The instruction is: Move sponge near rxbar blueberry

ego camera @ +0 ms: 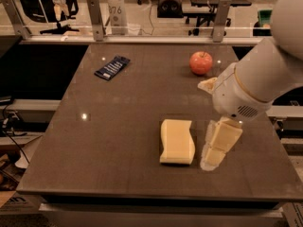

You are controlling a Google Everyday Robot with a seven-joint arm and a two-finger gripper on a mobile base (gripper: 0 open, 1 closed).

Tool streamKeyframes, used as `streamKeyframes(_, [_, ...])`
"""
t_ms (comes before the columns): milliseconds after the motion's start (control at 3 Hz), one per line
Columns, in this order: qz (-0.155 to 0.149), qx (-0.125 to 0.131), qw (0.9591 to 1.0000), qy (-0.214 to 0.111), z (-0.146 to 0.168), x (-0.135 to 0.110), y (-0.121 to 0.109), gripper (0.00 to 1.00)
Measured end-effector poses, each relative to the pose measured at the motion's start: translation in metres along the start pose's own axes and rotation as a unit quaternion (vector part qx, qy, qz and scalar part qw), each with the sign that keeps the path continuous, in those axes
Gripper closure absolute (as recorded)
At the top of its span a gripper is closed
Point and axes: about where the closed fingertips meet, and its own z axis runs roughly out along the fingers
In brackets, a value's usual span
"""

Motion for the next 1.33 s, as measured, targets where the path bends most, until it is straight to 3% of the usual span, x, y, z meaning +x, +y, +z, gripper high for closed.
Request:
streamKeyframes(667, [-0.019,-0.014,0.9997,-0.004,0.038,-0.006,0.006,0.0])
streamKeyframes(1333, [-0.017,-0.033,0.9993,0.005,0.063,-0.004,0.007,0.0])
